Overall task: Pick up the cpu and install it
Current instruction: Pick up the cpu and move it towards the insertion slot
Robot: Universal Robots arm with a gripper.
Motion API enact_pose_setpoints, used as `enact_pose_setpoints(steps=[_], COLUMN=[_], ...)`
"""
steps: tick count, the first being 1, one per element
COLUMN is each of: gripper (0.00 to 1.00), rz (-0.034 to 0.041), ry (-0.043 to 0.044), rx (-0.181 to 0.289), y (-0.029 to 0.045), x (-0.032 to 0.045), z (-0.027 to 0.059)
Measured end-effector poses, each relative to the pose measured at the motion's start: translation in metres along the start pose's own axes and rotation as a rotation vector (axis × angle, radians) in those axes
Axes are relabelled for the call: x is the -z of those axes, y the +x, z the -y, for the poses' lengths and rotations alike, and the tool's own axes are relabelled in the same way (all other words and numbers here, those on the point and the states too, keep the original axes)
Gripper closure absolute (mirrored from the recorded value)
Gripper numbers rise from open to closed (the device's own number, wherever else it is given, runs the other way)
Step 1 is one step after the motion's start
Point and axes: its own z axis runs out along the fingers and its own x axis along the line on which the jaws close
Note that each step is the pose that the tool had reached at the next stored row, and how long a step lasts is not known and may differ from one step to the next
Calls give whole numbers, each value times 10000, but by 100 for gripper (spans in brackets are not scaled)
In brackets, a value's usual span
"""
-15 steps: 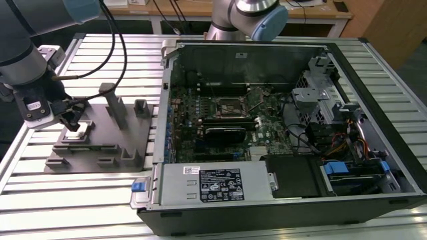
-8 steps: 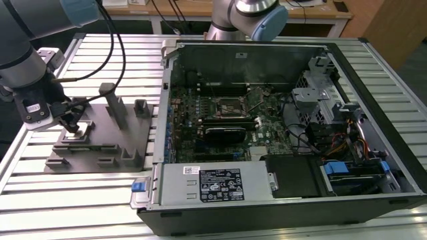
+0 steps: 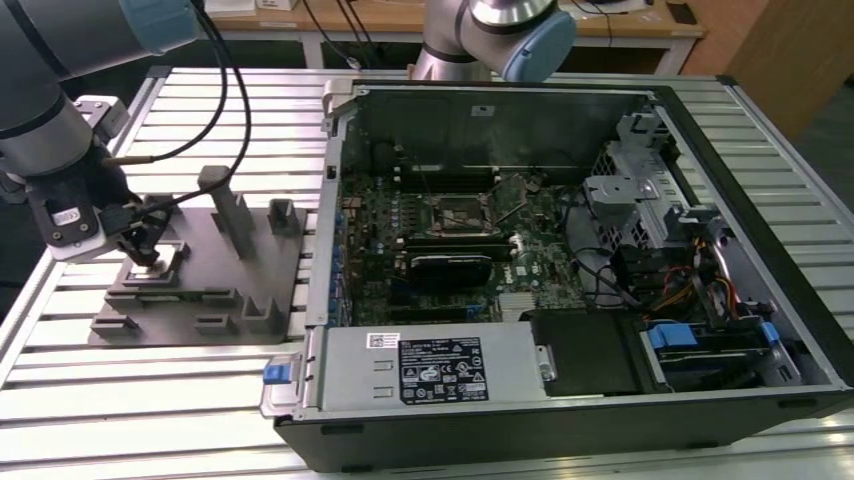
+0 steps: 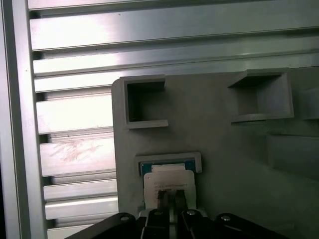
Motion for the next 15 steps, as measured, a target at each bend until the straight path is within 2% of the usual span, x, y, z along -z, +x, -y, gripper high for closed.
enact_pose_setpoints(steps=[1, 2, 4, 7, 10, 12, 13, 15], gripper=[77, 77, 65, 59, 42, 42, 35, 35], rz=[0, 0, 0, 0, 0, 0, 0, 0], ry=[0, 0, 0, 0, 0, 0, 0, 1], rx=[0, 0, 0, 0, 0, 0, 0, 0], y=[0, 1, 2, 3, 5, 6, 6, 7], x=[0, -1, -1, -3, -3, -4, -4, -7], z=[0, 0, 0, 0, 1, 1, 1, 1])
